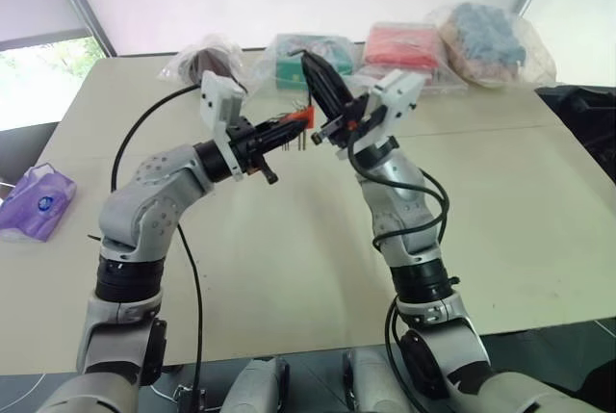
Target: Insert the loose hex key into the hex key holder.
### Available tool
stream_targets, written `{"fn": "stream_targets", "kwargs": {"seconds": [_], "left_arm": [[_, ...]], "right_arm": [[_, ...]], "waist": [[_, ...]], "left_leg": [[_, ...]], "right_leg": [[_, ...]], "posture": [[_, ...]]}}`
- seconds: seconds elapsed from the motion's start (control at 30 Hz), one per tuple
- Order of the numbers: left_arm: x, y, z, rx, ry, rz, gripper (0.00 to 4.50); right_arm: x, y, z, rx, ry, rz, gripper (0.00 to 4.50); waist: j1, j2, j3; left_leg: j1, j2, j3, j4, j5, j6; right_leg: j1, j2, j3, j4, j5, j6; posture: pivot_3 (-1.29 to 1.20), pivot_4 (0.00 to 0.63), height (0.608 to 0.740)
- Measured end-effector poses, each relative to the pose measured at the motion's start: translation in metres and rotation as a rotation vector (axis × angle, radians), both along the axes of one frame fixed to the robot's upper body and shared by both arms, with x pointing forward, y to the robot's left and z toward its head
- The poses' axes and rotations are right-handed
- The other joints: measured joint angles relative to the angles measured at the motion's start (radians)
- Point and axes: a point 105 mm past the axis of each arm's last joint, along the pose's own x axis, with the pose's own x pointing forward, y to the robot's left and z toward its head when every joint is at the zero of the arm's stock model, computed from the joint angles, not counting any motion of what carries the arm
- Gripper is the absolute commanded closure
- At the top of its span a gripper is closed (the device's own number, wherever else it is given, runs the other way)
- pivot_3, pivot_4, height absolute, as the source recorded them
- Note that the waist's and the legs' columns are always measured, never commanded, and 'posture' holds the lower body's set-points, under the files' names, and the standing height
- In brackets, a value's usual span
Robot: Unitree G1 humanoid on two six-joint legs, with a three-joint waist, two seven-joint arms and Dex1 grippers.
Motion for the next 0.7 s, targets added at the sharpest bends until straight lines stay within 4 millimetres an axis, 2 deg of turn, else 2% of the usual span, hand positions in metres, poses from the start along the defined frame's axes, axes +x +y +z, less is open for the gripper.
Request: {"fn": "stream_targets", "kwargs": {"seconds": [0.7], "left_arm": [[0.0024, 0.0011, 0.0001, -0.004, 0.006, 0.017, 4.50]], "right_arm": [[0.0005, -0.0013, -0.0001, -0.003, -0.001, -0.005, 4.44]], "waist": [[0.000, 0.000, 0.000]], "left_leg": [[0.000, 0.000, 0.000, 0.000, 0.000, 0.000]], "right_leg": [[0.000, 0.000, 0.000, 0.000, 0.000, 0.000]], "posture": [[0.00, 0.150, 0.740]]}}
